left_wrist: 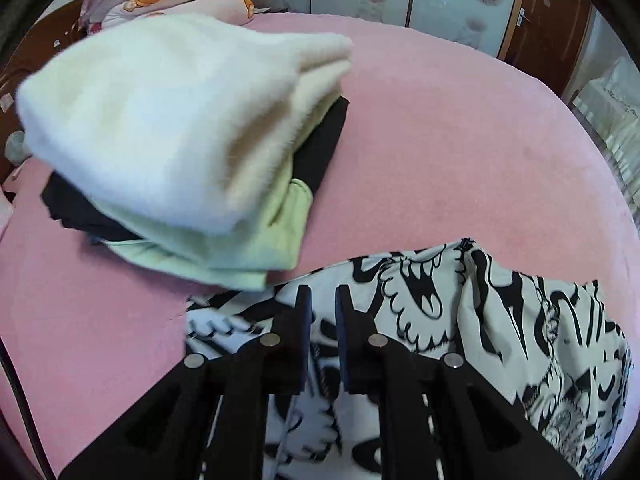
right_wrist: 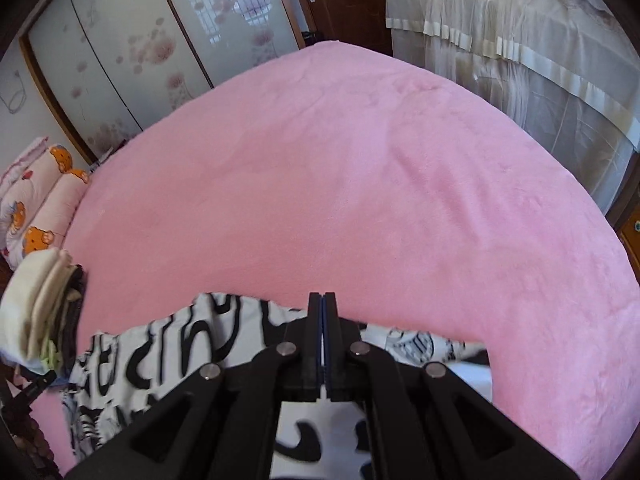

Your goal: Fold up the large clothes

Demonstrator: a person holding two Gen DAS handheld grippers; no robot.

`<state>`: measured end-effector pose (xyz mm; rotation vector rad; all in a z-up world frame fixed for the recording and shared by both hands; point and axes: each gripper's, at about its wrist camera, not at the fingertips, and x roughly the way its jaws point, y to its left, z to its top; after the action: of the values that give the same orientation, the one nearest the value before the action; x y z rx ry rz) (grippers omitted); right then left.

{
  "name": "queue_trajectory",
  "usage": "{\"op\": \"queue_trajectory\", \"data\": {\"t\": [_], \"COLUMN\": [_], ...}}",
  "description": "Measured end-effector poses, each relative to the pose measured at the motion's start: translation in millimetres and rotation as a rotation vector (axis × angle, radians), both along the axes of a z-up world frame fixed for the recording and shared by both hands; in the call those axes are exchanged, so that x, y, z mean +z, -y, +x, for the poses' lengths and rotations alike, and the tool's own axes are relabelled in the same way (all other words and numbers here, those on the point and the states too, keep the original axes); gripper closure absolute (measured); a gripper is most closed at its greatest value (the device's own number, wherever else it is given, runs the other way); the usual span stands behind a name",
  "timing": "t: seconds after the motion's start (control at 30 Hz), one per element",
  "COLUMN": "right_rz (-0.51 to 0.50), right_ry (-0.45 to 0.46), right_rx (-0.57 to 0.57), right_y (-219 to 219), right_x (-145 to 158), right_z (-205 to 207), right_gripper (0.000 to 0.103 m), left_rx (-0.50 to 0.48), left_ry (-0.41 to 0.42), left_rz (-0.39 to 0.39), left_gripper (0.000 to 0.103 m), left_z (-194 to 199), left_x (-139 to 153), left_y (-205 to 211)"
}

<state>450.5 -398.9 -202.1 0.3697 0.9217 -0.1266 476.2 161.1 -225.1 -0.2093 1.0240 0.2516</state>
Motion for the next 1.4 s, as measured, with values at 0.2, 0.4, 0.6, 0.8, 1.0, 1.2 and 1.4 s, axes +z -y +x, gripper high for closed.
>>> {"op": "queue_trajectory", "data": {"t": [0.2,0.4,0.6,0.8,1.0,1.2,1.4], "right_rz": [-0.003,-0.006,0.013,0.037,0.076,0.113,0.107], "right_ry": [-0.005,-0.066,-0.131,-0.197,-0.237,-0.285,-0.364], "right_rx": [0.023,0.049,0.042,0.022,0.02,-0.021,-0.034], "right_y": [-40,-69,-84,-86,-69,-41,-20], "right_x": [25,29,20,10,9,14,12], "right_z": [-60,-129,-191,-252,-307,-359,-396], "right_gripper": [0.103,0.102,0.102,0.102,0.1,0.066,0.051], "left_rx": [-0.033,-0.105,-0.192,-0.222,-0.159,-0.104,-0.033], "left_ry": [-0.017,-0.048,-0.078,-0.122,-0.158,-0.217,-0.294], "left_rz": [-0.045,-0.101,-0.142,-0.16,-0.15,-0.123,-0.141], "left_gripper": [0.082,0.078,0.059,0.056,0.048,0.046,0.033], "left_z": [-58,-112,-176,-232,-291,-352,-407], "left_x": [18,37,42,50,53,52,46], "left_y": [-2,16,25,35,37,33,21]}}
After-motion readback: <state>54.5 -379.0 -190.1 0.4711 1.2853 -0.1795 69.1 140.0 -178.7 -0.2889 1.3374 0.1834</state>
